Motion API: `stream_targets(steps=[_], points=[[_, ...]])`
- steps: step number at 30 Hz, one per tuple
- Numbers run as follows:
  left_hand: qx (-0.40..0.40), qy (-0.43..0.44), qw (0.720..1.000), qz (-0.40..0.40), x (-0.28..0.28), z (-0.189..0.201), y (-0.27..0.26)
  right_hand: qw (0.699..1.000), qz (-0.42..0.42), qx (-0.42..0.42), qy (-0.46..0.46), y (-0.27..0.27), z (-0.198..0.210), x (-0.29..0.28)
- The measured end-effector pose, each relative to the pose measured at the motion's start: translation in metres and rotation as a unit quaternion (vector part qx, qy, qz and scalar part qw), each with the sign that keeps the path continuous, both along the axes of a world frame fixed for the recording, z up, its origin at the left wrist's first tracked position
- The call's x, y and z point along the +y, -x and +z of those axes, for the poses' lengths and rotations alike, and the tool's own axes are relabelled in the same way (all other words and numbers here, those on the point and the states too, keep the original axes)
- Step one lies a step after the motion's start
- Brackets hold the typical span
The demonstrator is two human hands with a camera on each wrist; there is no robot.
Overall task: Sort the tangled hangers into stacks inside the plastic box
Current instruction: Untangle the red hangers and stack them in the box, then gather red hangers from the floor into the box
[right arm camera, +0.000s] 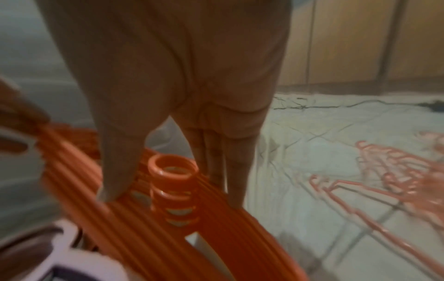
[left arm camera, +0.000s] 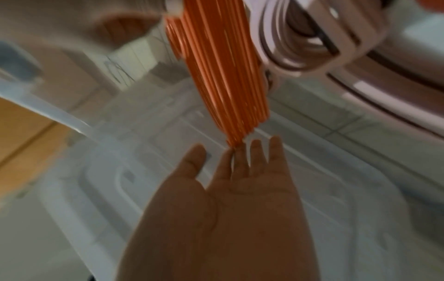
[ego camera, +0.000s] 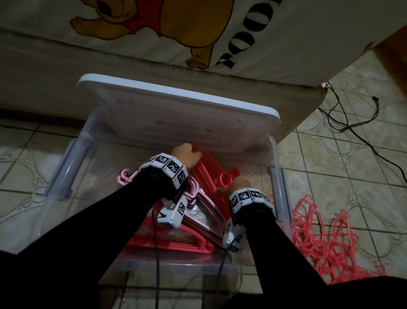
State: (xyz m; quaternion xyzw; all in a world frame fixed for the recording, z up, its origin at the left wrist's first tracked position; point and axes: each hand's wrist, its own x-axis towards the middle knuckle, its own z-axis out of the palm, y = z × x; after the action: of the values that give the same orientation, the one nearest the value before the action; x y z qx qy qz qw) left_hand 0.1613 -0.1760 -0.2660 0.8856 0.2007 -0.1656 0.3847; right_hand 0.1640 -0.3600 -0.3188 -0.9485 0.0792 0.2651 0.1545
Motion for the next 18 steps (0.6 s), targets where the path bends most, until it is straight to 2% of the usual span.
stream_targets(steps=[4, 7, 9, 12, 14, 18], points=[[0.009, 0.000, 1.000, -0.023, 0.004, 0.010, 0.002, 0.998, 0.046, -0.030, -0.005, 0.009, 0.011, -0.005], [-0.025, -0.048, 0.998, -0.023, 0.005, 0.032, 0.006, 0.995, 0.072, -0.064, -0.008, 0.000, 0.041, 0.001], [-0.078, -0.051, 0.995, -0.028, 0.005, 0.056, 0.007, 0.991, 0.098, -0.086, -0.003, -0.013, 0.074, 0.008], [-0.148, 0.064, 0.987, -0.027, -0.005, 0.100, 0.009, 0.983, 0.129, -0.130, 0.003, -0.030, 0.133, 0.006], [-0.170, 0.129, 0.977, -0.029, -0.019, 0.132, 0.012, 0.980, 0.113, -0.164, -0.013, -0.032, 0.176, -0.010], [-0.188, 0.136, 0.969, -0.086, -0.062, 0.182, 0.018, 0.972, 0.078, -0.219, -0.030, -0.017, 0.256, -0.065]])
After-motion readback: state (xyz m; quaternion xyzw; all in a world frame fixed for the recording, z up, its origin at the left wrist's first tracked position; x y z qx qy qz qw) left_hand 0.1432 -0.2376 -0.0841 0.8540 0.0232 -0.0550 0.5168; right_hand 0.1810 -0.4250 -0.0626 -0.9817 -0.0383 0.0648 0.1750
